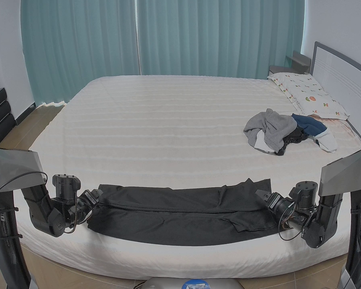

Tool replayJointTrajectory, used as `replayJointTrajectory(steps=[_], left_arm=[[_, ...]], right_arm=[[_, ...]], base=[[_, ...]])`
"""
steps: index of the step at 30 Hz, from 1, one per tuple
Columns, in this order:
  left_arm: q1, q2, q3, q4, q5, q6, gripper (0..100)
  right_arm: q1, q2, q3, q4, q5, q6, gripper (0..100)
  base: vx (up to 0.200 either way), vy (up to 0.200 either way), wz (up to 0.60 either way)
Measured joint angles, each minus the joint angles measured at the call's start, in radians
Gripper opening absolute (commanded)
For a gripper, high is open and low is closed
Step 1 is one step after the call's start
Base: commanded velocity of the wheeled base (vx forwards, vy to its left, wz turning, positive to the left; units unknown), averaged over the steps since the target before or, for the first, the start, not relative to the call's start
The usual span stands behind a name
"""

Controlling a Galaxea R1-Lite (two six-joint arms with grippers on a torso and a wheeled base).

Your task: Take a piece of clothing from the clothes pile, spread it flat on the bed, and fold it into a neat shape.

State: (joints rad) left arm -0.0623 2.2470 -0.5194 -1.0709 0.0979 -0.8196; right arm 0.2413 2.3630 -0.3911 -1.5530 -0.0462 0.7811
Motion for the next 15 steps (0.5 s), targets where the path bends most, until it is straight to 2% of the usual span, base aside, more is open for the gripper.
replayJointTrajectory(steps=[7, 15], left_arm=[[0.016, -0.046, -0.001, 0.002, -0.015, -0.011, 100], [0.050, -0.030, -0.150, 0.047, -0.107, -0.031, 100]], right_arm=[[-0.060, -0.045, 0.010, 0.000, 0.054, 0.020, 100], [-0.136, -0.034, 0.000, 0.000, 0.220, 0.088, 100]], base=[[0.000, 0.000, 0.00], [0.000, 0.000, 0.00]])
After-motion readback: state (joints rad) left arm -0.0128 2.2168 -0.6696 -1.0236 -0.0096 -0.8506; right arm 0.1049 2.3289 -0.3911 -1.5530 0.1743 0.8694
